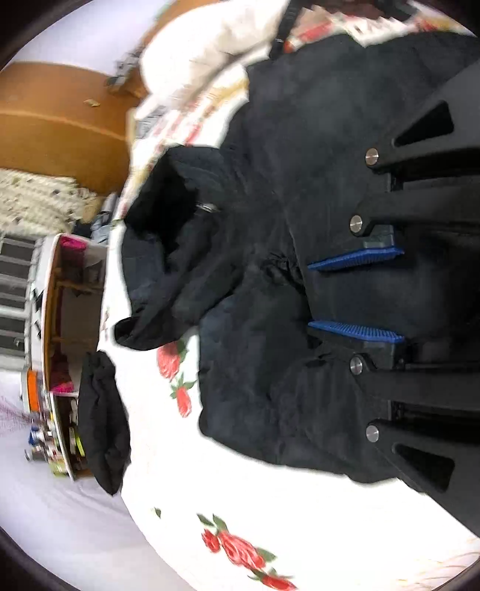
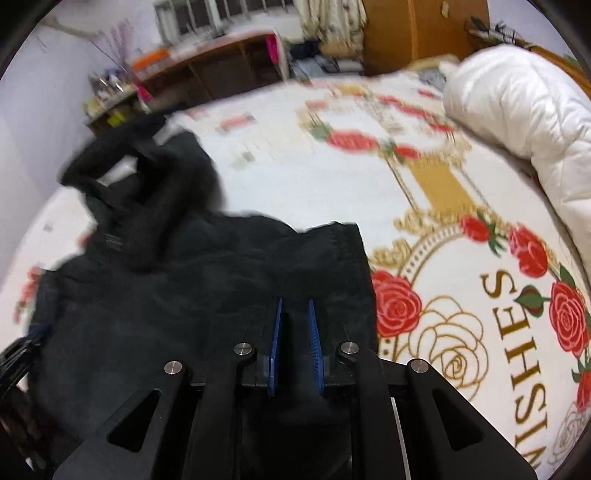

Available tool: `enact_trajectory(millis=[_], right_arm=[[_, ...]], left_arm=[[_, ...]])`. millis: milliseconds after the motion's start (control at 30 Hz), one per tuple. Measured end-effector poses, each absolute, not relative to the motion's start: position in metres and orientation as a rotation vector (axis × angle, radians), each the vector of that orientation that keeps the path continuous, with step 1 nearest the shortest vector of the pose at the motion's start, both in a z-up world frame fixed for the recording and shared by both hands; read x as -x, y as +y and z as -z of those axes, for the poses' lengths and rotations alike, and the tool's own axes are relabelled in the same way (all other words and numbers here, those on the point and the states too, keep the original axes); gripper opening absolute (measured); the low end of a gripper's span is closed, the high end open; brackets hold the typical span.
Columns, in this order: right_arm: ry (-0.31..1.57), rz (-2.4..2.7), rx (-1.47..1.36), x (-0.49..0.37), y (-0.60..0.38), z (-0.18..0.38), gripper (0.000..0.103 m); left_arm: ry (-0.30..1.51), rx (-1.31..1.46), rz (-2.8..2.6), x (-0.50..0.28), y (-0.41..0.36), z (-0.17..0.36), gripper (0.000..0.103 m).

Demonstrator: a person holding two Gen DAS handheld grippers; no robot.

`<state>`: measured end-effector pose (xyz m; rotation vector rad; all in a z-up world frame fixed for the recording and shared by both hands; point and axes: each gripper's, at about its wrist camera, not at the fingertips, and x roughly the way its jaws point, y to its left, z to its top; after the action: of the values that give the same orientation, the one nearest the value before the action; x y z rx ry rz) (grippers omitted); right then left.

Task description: Fold large clothes

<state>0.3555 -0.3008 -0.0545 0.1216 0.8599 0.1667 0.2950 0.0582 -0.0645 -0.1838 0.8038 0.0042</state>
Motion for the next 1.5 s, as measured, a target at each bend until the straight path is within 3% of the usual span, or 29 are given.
enact_trajectory(millis=[133,300,500,667,933,1133,1500], right_arm=[[0.796,-0.254,-0.176,-0.313,-0.294,0.037,0.015],[0.927,-0.296,-0.153,-0.305,-0.268,0.082,0.015],[0.963,-0.295,-0.093,-0.309,-0.251,0.098,0.015],[0.946,-0.272,-0.105,-0.296,-0.259,0.066,0.015],[0.879,-0.34,-0.099,-0.286,-0.253,0.022,0.025],[0.832,-0.355,-0.064,-0.307,-0.24,-0.001,0.049],[0.852,-0.439,-0.08,-0.39,-0.215,-0.023,0.052]], left_arm=[[0.735,0.176,0.057,-0.262,0.049,0.042,0.032],[0.853,0.132,0.031,-0.258,0.047,0.086,0.032],[0.883,0.152,0.014,-0.258,0.06,0.091,0.035],[0.873,0.2,-0.019,-0.244,0.073,0.066,0.035],[0.805,0.199,-0.011,-0.237,0.091,0.027,0.035],[0.773,0.156,0.021,-0.263,0.095,0.006,0.045],[0.743,0.137,0.058,-0.358,0.119,-0.016,0.053]])
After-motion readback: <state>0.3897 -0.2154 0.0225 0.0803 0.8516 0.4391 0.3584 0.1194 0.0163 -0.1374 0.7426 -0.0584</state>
